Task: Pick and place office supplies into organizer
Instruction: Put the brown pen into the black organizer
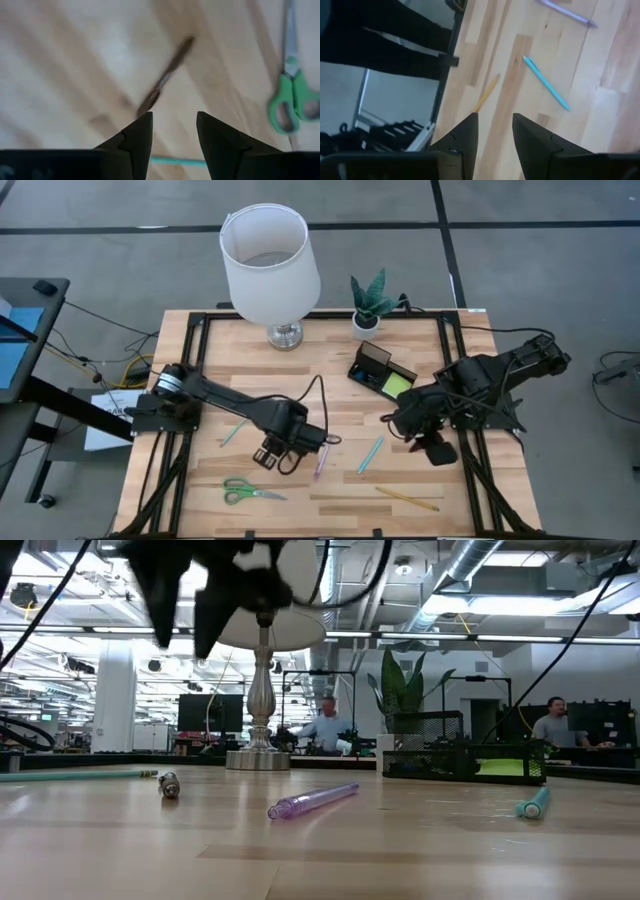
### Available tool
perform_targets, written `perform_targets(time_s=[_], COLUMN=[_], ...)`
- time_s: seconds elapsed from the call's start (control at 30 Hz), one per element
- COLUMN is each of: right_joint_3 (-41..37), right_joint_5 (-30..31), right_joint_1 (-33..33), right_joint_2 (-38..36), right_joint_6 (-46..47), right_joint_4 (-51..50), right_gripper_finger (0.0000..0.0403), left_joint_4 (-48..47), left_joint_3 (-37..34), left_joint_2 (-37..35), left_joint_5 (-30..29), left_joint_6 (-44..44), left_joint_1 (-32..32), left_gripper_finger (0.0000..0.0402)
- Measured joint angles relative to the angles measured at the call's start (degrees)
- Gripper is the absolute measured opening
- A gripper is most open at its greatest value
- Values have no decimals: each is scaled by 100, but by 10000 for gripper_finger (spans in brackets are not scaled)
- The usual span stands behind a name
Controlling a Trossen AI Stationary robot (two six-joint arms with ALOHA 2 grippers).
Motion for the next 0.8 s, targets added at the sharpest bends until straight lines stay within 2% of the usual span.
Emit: perform_targets(time_s=[0.2, 0.4, 0.63, 0.8], right_joint_3=[0, 0, 2, 2], right_joint_5=[4, 16, 21, 22], right_joint_1=[-5, -7, -8, -101], right_joint_2=[0, 2, 2, 22], right_joint_6=[395, 432, 425, 419], right_joint_4=[449, 1019, 1681, 1926], right_gripper_finger=[113, 113, 113, 113], left_joint_4=[929, 1716, 2152, 2576], left_joint_3=[-760, -1266, -1447, -1686], left_joint_2=[-4, -4, -3, -7], left_joint_5=[55, 574, 580, 790], left_joint_6=[811, 1301, 1808, 1988], left_joint_1=[-48, 99, 144, 144], left_gripper_finger=[146, 146, 146, 146])
